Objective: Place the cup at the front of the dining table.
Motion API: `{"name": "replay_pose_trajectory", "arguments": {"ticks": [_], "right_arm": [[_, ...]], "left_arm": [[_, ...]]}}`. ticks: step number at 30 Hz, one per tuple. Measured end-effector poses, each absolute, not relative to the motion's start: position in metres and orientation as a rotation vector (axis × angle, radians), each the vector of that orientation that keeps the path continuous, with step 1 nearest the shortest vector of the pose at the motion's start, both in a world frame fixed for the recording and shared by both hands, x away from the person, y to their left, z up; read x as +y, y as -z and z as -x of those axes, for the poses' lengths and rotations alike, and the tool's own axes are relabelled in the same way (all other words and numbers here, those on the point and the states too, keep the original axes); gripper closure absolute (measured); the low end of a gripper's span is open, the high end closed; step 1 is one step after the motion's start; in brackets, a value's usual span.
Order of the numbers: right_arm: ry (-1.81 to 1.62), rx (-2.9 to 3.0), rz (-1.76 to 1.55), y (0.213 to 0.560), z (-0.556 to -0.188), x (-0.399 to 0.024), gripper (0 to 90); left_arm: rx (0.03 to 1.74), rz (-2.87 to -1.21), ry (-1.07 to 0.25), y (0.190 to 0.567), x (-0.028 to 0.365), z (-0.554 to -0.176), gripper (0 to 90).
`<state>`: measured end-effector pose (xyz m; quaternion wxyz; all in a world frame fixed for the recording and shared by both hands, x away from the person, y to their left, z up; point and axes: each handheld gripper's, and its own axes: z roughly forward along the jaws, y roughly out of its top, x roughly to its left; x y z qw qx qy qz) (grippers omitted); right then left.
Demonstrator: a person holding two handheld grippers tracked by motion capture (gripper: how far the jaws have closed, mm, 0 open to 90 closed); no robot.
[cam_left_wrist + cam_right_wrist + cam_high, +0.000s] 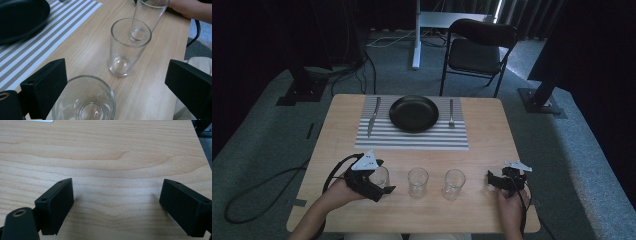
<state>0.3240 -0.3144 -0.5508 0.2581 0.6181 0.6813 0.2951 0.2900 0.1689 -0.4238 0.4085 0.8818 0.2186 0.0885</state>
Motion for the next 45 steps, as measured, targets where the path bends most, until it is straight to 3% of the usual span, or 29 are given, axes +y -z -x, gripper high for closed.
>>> {"name": "replay_pose_trajectory", "arguments": {"ticks": [45], "right_arm": [[-0.8,1.847,-1.676,0.551,-0.324,-0.314,11.6]], "left_arm": [[0.41,-2.317,-0.151,0.421,0.079,-0.309,5.9]]}}
